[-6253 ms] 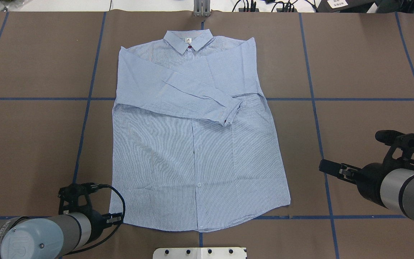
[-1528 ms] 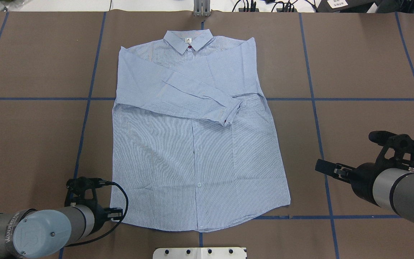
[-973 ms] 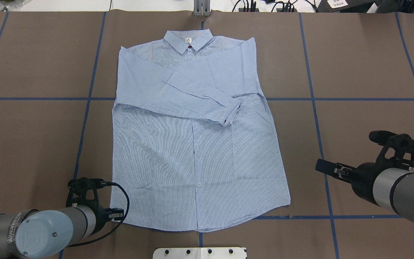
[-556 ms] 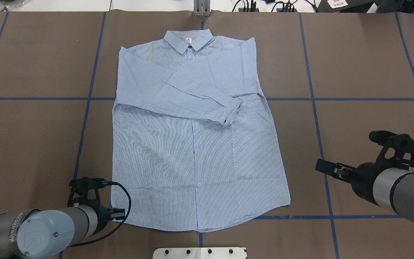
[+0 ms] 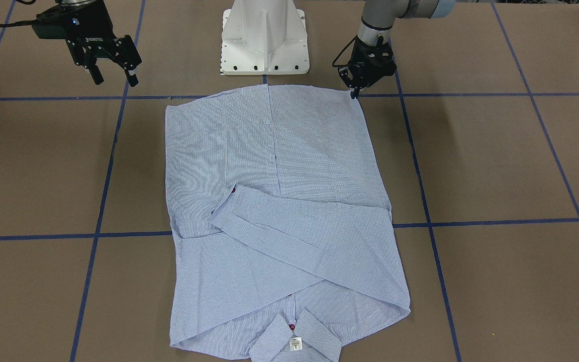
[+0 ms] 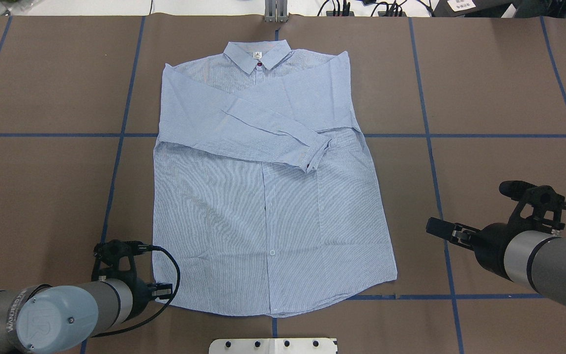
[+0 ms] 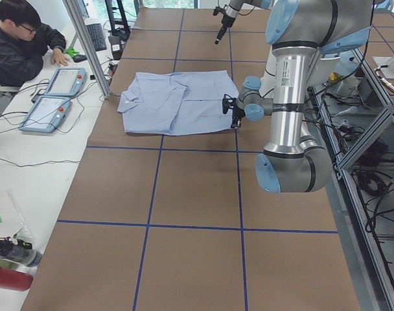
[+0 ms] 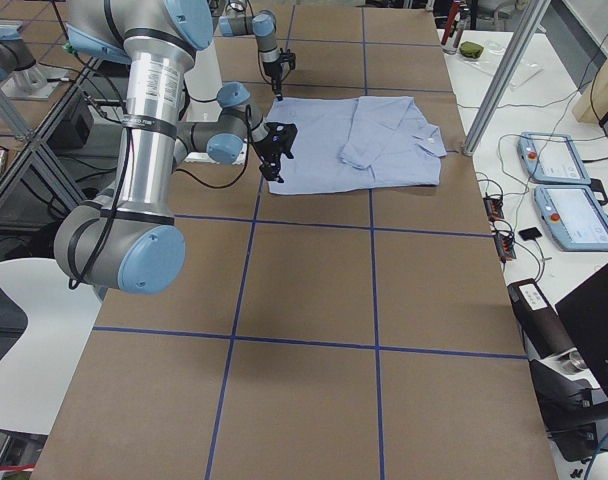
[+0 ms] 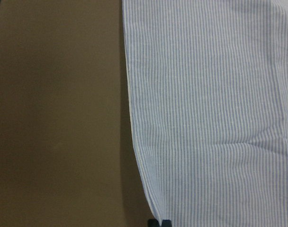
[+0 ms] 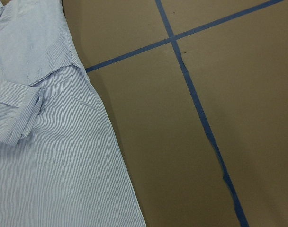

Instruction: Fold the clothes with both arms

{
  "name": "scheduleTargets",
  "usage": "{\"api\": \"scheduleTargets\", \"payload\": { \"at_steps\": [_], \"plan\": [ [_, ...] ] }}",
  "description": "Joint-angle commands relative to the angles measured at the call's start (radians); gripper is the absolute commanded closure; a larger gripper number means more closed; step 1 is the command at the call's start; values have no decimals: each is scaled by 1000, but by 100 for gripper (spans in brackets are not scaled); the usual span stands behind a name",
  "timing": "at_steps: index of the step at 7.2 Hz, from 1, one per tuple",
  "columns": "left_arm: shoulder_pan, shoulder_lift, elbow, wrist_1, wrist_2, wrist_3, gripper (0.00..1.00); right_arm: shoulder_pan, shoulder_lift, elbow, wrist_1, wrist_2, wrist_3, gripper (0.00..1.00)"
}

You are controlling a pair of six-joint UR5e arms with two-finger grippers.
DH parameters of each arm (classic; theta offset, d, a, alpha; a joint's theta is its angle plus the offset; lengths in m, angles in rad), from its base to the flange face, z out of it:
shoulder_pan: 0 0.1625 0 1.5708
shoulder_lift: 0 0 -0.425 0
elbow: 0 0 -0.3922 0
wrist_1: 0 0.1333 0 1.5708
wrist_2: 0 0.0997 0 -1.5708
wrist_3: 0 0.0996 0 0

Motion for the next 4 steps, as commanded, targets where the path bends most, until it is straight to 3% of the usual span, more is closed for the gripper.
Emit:
{"api": "scheduleTargets", "payload": {
  "at_steps": [1,3,4],
  "plan": [
    [0,-17,-3,-2,4,0,100,-29,-30,-134,207,-48,22,3],
    [-1,-17,-13,-2,9,-2,100,-177,-45,-161,201,-197,151,23],
    [0,-17,-13,-2,10,-2,100,-213,-22,-162,123,-221,177,38]
  ]
}}
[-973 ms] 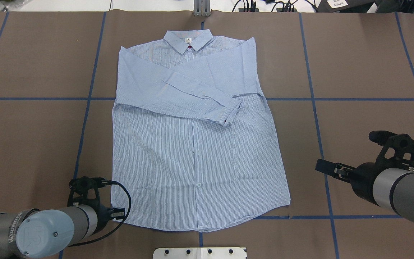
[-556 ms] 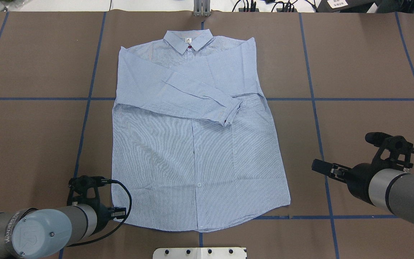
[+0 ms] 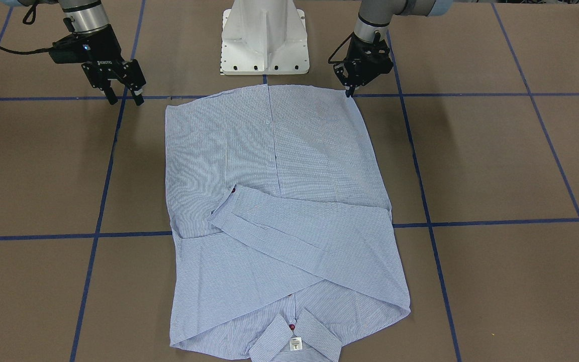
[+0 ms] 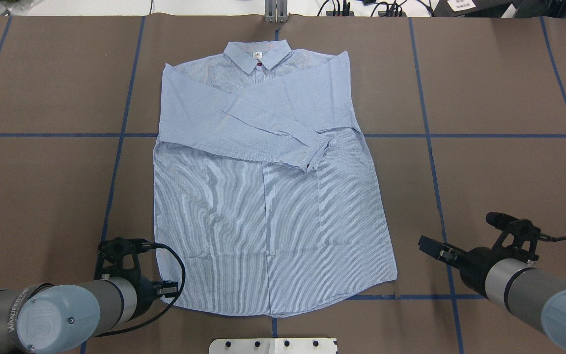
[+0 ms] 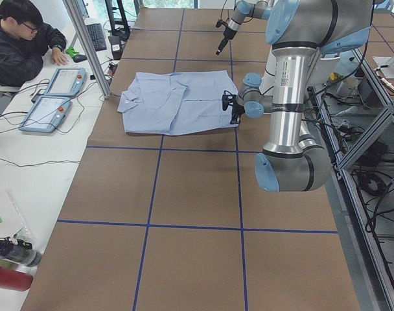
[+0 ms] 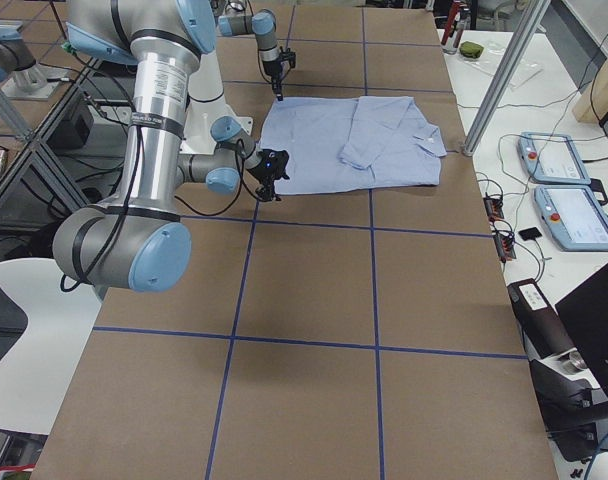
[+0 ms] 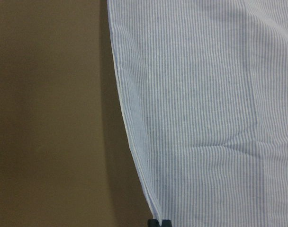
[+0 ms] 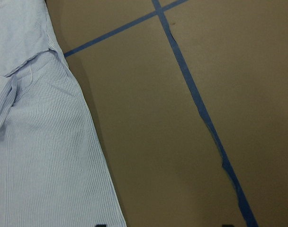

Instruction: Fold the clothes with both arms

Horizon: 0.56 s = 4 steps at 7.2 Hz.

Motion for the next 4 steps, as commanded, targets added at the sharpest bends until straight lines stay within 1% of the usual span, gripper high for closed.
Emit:
{"api": "scheduleTargets", "payload": {
  "at_steps": [1,2,3,4],
  "plan": [
    [3,-2,-3,0,4,0,100,-77,74,-16,-142,-61,46,40],
    [3,-2,-5,0,4,0,100,-89,144,-35,-203,-64,47,42],
    [3,-2,-5,0,4,0,100,-90,224,-80,-242,-78,47,44],
    [3,-2,-5,-2,4,1,100,-99,228,-88,-247,-84,46,46]
  ]
}}
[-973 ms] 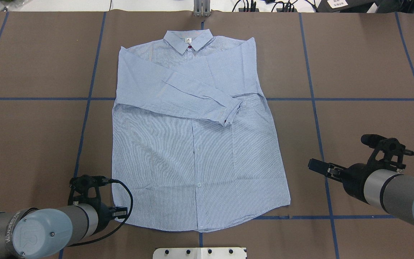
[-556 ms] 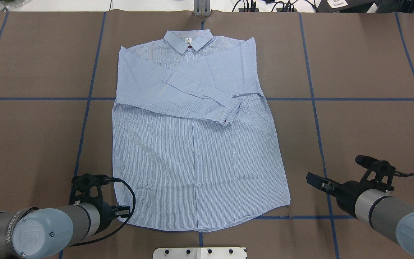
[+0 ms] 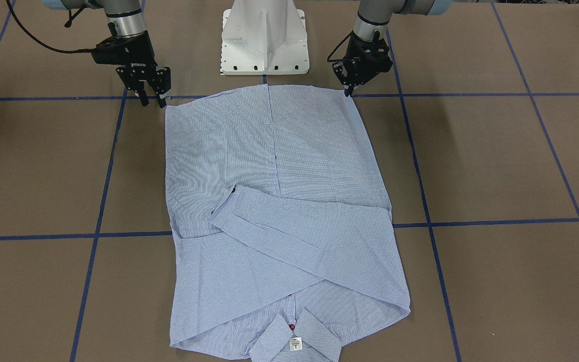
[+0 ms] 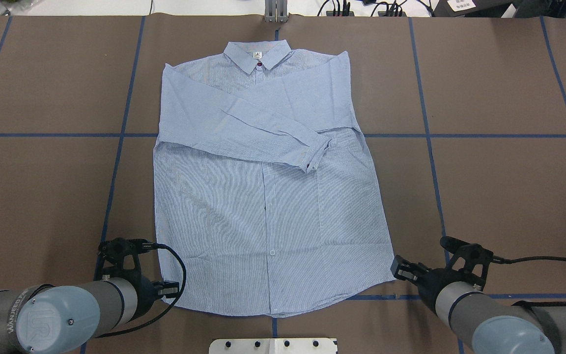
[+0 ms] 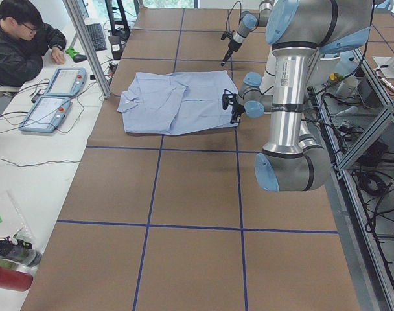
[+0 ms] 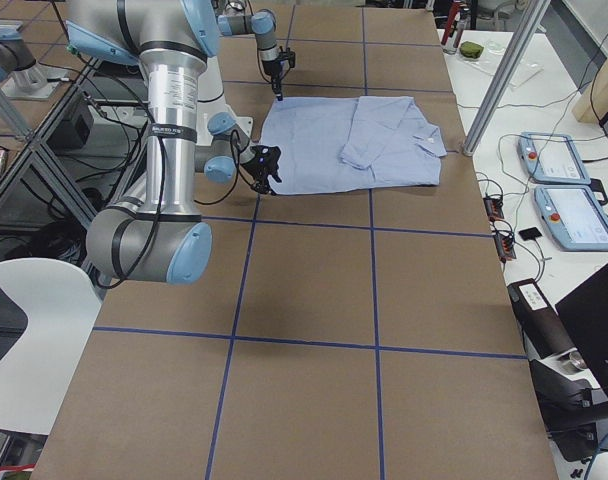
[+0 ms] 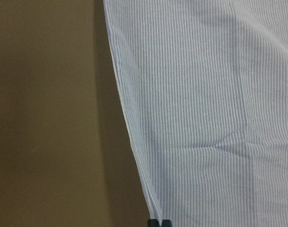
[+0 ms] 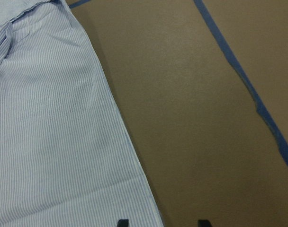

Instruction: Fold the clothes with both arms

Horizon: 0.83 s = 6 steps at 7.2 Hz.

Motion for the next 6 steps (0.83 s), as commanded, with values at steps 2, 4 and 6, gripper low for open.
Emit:
{"api": "scheduleTargets", "payload": {
  "at_steps": [2,4,6],
  "plan": [
    [-1,0,-2,0,0,0,100,-44,31,-27,-29,-44,0,49],
    [-1,1,-8,0,0,0,100,-56,32,-43,-31,-58,-3,52],
    [-3,1,-11,0,0,0,100,-58,37,-51,-31,-58,-5,52]
  ]
}}
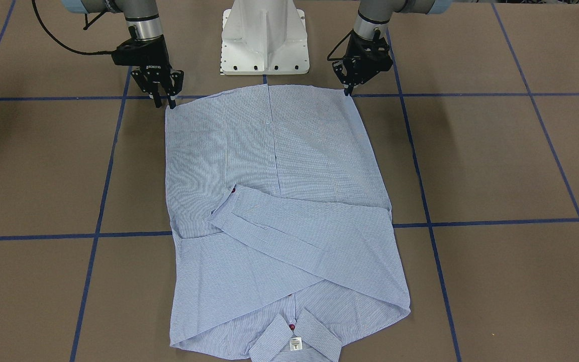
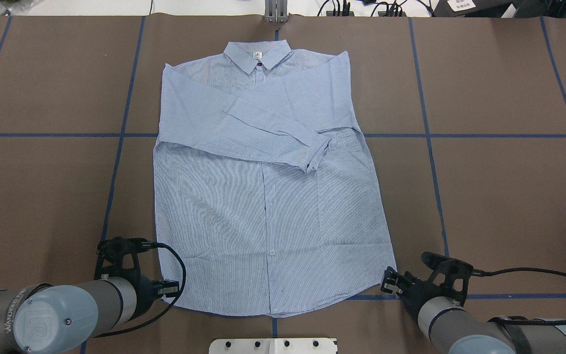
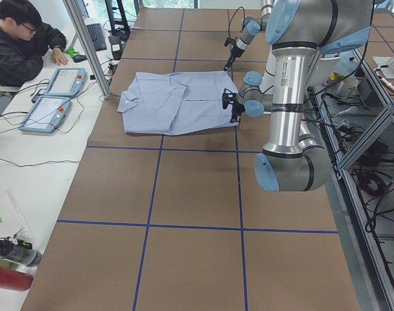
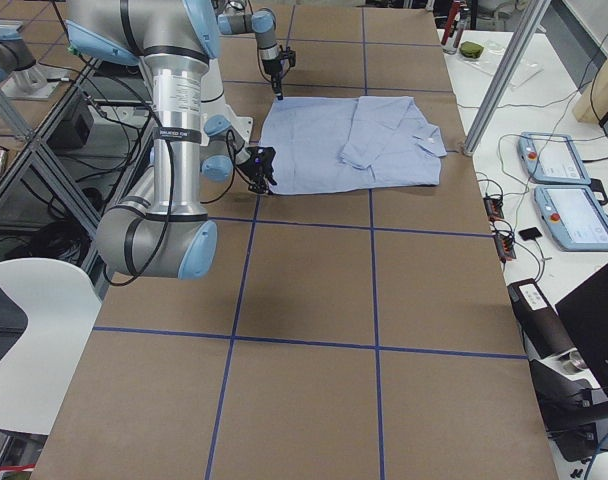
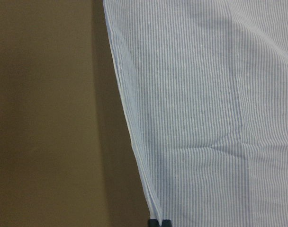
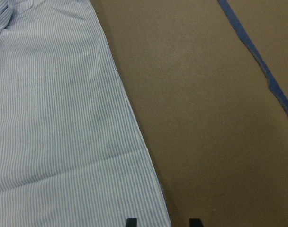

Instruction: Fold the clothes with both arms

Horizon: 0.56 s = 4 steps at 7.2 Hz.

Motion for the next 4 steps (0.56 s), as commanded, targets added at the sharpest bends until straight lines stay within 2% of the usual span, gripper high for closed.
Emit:
{"api": "scheduleTargets", "payload": {
  "at_steps": [1,4],
  "plan": [
    [-1,0,-2,0,0,0,100,-3,9,-6,0,-1,-2,52],
    [-1,0,-8,0,0,2,100,-4,14,-18,0,-1,-6,52]
  ]
}}
